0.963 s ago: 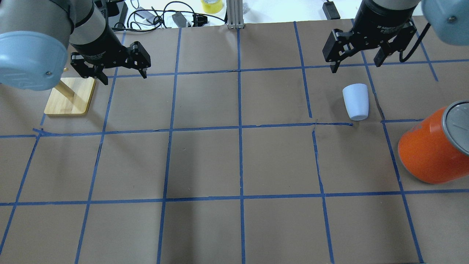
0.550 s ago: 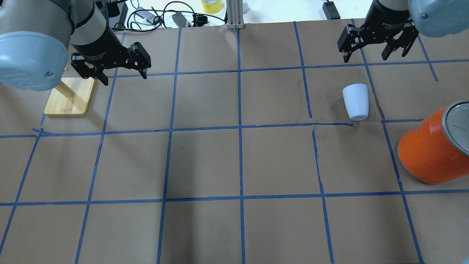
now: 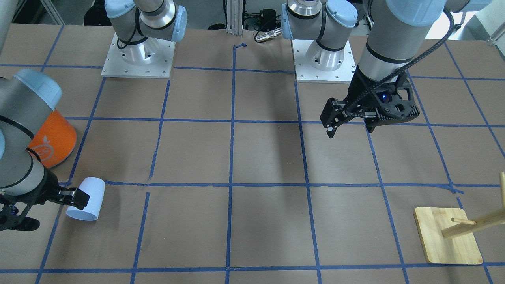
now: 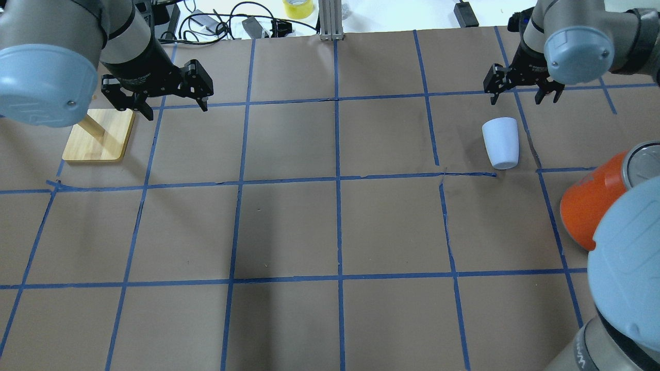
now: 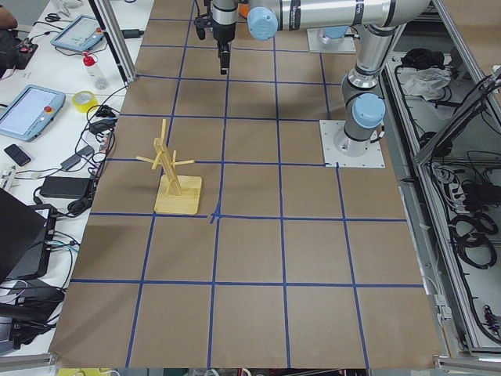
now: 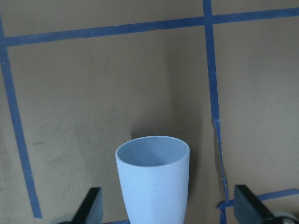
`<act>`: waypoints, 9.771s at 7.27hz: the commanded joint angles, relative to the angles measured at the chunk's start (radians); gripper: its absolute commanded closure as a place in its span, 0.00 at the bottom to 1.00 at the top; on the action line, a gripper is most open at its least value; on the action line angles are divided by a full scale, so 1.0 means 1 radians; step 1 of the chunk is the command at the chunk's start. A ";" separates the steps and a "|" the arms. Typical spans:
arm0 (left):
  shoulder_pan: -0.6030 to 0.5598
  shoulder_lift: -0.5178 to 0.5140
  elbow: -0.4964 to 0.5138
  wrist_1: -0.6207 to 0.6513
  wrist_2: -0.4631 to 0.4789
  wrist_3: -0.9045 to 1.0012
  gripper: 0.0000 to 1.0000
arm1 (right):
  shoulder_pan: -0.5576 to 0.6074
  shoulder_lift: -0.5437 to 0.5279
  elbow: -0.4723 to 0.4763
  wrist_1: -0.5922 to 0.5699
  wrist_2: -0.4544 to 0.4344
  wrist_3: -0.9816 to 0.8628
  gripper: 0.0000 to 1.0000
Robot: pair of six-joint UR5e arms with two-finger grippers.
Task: Flip cup
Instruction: 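Grasp the white cup by its base with the right gripper, then lift the cup and carry it toward the table center with the right gripper, then lay the cup on its side and open the right gripper, then raise the right gripper away while the left gripper reaches toward the lying cup, then grasp the lying cup at its rim with the left gripper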
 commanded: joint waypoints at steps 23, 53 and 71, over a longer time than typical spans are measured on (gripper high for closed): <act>0.001 0.001 -0.011 0.023 0.006 0.002 0.00 | 0.000 0.050 0.193 -0.360 0.019 -0.158 0.86; 0.006 -0.017 -0.023 0.021 -0.008 -0.021 0.00 | 0.399 -0.232 0.021 0.260 0.195 -0.691 0.00; -0.074 -0.430 -0.163 0.451 -0.652 -0.134 1.00 | 0.192 -0.530 0.053 0.329 0.060 -0.012 0.00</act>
